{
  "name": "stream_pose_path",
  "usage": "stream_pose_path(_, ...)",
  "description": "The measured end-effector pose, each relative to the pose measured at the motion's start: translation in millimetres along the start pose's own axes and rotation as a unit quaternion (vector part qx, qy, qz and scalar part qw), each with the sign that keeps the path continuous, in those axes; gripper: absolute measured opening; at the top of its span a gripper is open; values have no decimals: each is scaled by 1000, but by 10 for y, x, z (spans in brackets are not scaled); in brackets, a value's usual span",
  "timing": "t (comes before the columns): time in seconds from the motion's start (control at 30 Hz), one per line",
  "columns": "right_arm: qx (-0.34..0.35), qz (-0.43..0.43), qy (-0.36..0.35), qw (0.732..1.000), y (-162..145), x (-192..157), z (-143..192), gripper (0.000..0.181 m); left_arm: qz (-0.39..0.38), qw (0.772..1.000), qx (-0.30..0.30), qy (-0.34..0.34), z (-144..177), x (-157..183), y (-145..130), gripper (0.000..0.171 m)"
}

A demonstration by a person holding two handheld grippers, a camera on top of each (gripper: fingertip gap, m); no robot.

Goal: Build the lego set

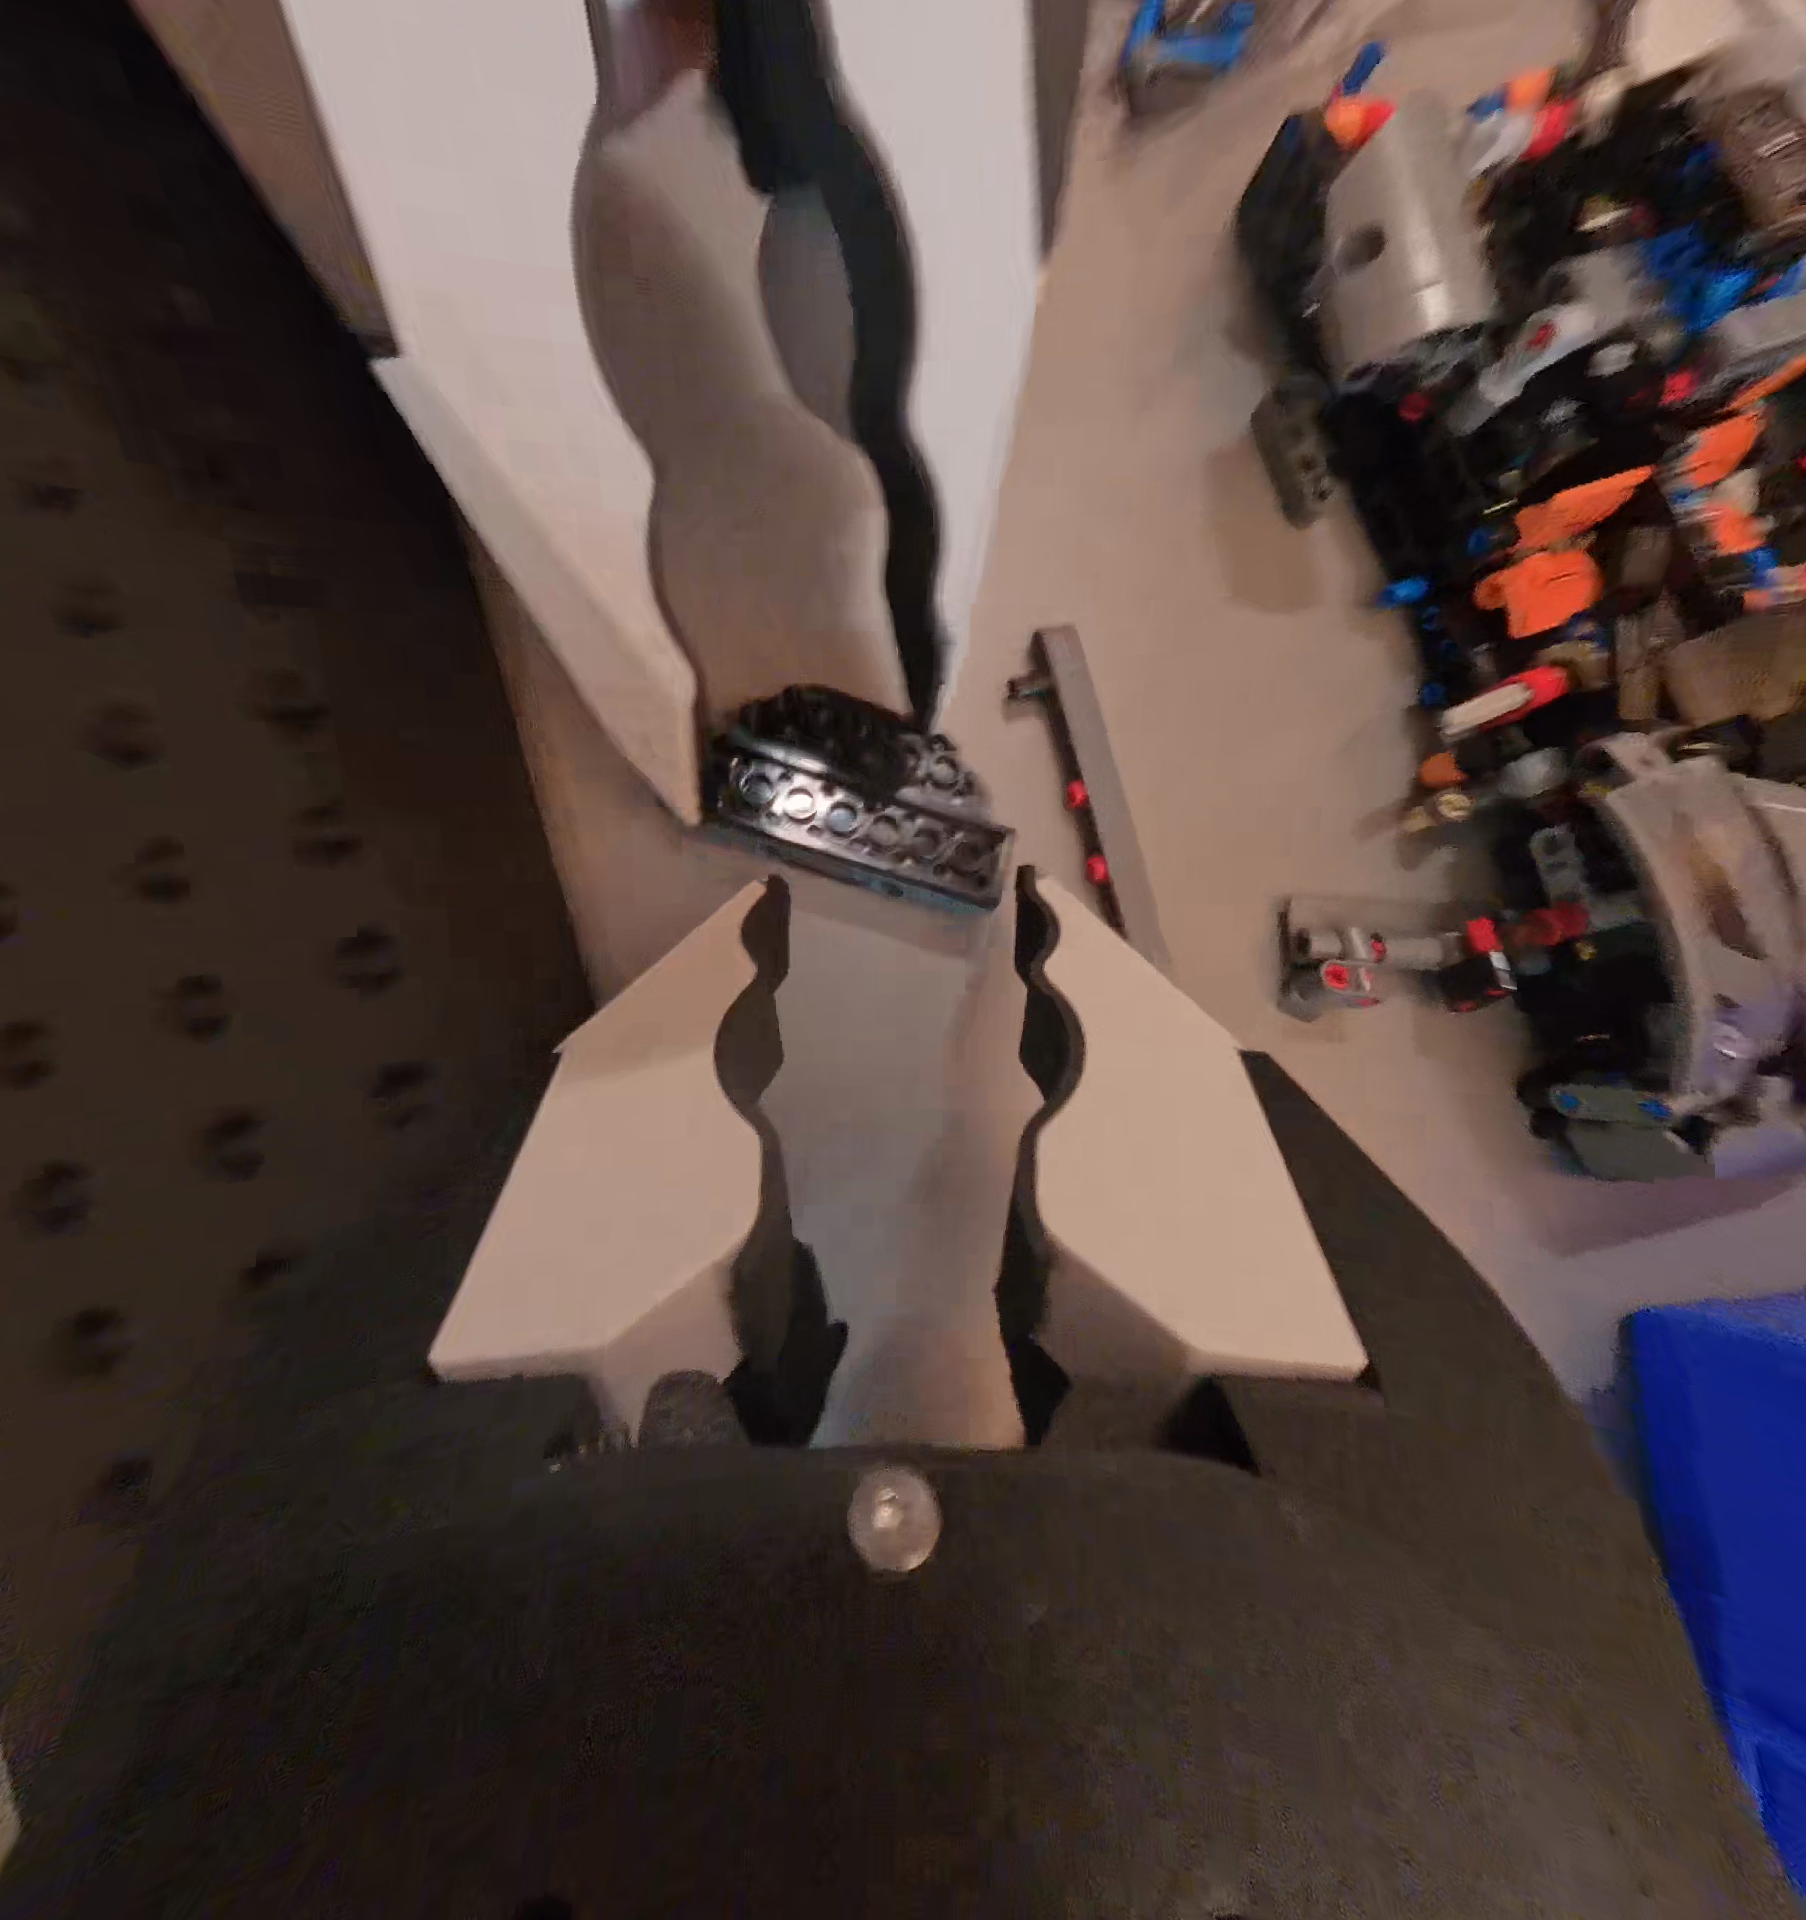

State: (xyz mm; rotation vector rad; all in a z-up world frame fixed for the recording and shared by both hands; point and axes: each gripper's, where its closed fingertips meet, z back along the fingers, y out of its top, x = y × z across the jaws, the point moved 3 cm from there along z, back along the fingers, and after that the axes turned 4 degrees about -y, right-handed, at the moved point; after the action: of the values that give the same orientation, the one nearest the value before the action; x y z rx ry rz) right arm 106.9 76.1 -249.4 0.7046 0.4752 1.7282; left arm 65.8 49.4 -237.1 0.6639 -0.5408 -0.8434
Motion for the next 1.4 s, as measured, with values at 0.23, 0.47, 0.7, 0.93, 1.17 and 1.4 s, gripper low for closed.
stream_pose_path(0.23, 5, -28, 35, 999, 50, -73, -70, 21, -53, 994, -70, 58, -156, -3, -105, 36)
stream_pose_path(0.47, 43, 17, 10, 999, 126, -55, 29, 25, 23, 999, -35, -15, -63, -22, -140, 25)
stream_pose_path(0.7, 164, -120, 24, 979, 439, 70, 296, 40, 151, 953, 223, -137, 457, -154, 332, 25)
stream_pose_path(0.93, 283, -299, 136, 901, 909, 106, 311, 63, 115, 915, 356, -147, 810, -140, 574, 24)
stream_pose_path(1.17, 318, -278, 146, 894, 1047, 83, 330, 39, 81, 918, 362, -139, 850, -66, 598, 24)
stream_pose_path(1.4, 313, -228, 188, 902, 1043, 5, 420, 35, 78, 903, 375, -195, 952, 15, 586, 23)
